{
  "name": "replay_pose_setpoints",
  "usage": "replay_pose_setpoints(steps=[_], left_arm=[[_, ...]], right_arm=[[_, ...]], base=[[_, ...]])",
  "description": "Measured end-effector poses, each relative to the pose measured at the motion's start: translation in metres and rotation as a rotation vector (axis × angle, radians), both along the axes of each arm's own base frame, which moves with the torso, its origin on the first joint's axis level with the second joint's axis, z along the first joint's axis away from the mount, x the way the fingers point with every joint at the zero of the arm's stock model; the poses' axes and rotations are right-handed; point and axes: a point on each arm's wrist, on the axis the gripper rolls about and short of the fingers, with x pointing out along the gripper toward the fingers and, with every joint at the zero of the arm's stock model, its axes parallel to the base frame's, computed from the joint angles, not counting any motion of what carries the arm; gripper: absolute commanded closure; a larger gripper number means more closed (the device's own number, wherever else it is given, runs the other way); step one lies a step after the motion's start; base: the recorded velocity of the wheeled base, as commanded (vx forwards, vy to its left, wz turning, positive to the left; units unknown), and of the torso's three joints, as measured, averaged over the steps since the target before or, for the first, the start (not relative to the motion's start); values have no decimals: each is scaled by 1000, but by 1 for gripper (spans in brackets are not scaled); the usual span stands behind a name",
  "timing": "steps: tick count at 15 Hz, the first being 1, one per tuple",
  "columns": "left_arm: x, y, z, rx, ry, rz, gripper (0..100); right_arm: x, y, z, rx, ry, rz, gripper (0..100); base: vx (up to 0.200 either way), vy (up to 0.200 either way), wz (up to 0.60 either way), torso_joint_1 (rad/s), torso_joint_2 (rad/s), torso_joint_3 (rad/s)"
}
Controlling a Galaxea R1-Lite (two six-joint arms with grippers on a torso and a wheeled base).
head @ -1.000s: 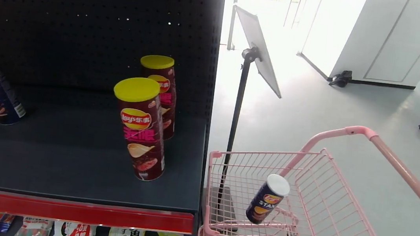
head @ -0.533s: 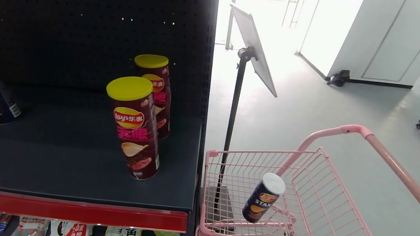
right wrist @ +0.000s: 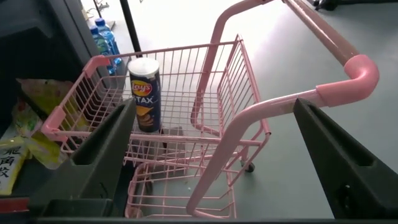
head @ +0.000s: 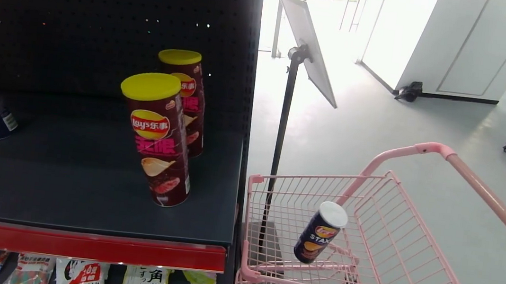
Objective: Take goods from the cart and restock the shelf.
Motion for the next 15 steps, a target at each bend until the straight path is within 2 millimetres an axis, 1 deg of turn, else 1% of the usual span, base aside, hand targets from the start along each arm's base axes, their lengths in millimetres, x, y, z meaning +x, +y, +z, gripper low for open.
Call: replay_pose_setpoints(steps=[4, 11, 13, 15], left_arm=[[0, 0, 0, 0, -1, 0, 0], [0, 0, 0, 0, 0, 0, 0], [0, 0, 0, 0, 0, 0, 0], [0, 0, 0, 0, 0, 0, 0]], right_arm=[[0, 0, 0, 1, 0, 0, 0], [0, 0, 0, -1, 0, 0, 0], [0, 0, 0, -2, 0, 0, 0], [0, 0, 0, -6, 0, 0, 0]], base=[[0, 0, 0, -174, 417, 240], [0, 0, 0, -214, 537, 325], [0, 0, 0, -102, 281, 180], [0, 0, 0, -36, 95, 61]])
